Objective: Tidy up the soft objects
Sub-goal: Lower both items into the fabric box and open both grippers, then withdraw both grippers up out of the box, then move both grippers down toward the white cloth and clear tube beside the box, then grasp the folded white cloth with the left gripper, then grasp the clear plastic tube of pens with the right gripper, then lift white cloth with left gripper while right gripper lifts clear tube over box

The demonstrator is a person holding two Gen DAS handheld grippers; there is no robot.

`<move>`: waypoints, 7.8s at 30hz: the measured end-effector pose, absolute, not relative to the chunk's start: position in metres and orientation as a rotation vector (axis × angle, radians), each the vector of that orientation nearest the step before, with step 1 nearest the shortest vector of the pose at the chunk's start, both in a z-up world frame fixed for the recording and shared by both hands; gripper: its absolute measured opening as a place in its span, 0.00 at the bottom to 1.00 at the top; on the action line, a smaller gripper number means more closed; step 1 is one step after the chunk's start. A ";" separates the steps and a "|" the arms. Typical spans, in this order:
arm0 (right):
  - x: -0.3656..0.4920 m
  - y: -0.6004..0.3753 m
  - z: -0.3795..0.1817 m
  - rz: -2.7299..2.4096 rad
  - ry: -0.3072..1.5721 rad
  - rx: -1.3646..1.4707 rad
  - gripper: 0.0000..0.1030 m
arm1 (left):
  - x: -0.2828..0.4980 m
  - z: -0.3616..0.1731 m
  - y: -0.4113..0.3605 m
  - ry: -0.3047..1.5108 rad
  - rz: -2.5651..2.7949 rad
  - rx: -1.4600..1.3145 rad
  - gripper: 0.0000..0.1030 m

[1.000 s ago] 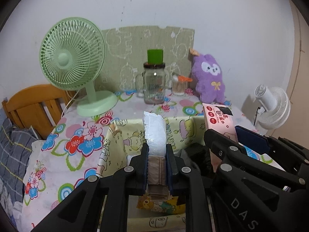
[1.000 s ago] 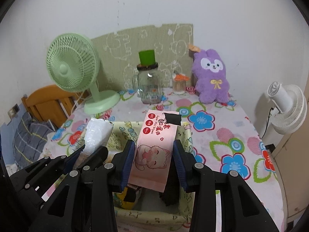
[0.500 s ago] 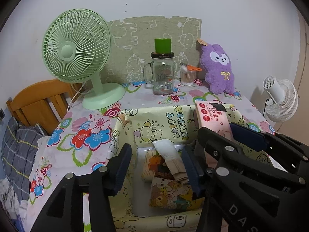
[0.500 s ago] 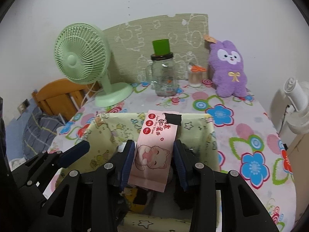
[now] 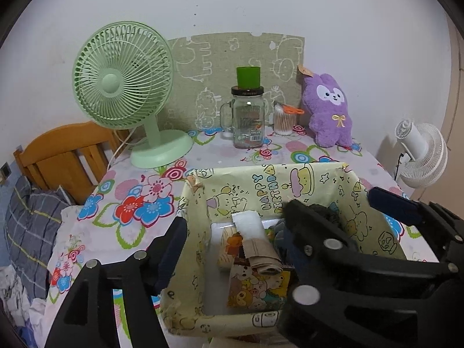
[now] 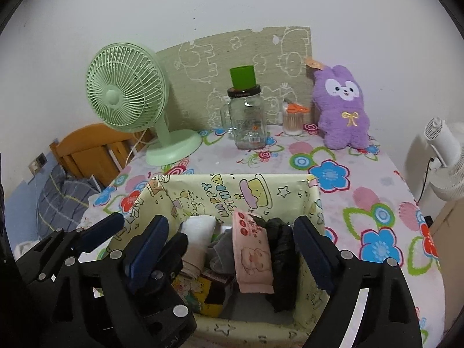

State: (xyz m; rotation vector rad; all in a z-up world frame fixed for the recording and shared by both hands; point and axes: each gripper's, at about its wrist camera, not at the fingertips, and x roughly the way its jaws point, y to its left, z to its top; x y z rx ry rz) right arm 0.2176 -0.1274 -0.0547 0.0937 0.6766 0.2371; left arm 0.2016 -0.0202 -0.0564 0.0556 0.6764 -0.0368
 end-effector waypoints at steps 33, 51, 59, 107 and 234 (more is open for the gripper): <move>0.128 -0.141 -0.009 0.131 0.588 0.069 1.00 | 0.125 -0.019 -0.030 0.582 -0.104 0.074 0.94; 0.074 -0.148 0.003 0.133 0.538 0.063 1.00 | 0.075 -0.010 -0.037 0.534 -0.129 0.071 0.95; 0.056 -0.148 0.000 0.118 0.536 0.058 1.00 | 0.060 -0.014 -0.040 0.524 -0.144 0.067 1.00; 0.059 -0.137 -0.106 0.031 0.671 -0.002 1.00 | 0.058 -0.119 -0.035 0.708 -0.158 0.070 0.98; 0.095 -0.122 -0.109 0.078 0.785 0.083 0.85 | 0.089 -0.111 -0.015 0.772 -0.086 0.087 0.68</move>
